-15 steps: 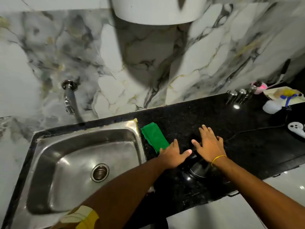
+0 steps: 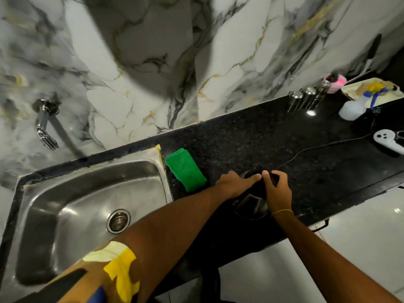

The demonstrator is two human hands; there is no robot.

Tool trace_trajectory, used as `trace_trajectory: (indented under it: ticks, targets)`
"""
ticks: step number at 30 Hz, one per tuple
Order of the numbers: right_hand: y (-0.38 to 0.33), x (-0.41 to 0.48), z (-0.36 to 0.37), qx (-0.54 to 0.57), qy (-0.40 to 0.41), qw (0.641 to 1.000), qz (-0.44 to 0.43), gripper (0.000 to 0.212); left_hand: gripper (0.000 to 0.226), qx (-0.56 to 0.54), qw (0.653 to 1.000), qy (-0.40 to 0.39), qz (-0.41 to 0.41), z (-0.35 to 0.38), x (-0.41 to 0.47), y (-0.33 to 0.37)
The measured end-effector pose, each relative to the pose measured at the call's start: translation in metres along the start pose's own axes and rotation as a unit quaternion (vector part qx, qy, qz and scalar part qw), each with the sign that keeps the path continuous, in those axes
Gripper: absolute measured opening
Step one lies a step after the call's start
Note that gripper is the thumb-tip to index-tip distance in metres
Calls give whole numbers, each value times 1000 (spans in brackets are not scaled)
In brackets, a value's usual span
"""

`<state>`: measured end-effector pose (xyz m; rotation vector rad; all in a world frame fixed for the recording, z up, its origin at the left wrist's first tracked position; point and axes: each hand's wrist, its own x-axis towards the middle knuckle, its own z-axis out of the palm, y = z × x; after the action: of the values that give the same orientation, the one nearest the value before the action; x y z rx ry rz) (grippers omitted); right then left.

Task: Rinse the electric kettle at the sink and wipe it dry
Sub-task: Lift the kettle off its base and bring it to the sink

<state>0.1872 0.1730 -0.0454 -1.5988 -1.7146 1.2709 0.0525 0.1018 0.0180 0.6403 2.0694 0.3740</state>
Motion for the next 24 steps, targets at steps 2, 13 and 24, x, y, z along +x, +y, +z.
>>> trace_trajectory:
  ticks: [2, 13, 24]
  targets:
    - [6, 1, 3, 50, -10, 998, 38, 44, 129, -25, 1000, -15, 5, 1, -4, 10]
    - [28, 12, 10, 251, -66, 963, 67, 91, 148, 6, 1000, 21, -9, 17, -3, 10]
    - [-1, 0, 20, 133, -11, 990, 36, 77, 114, 22, 993, 109, 31, 10, 10, -5]
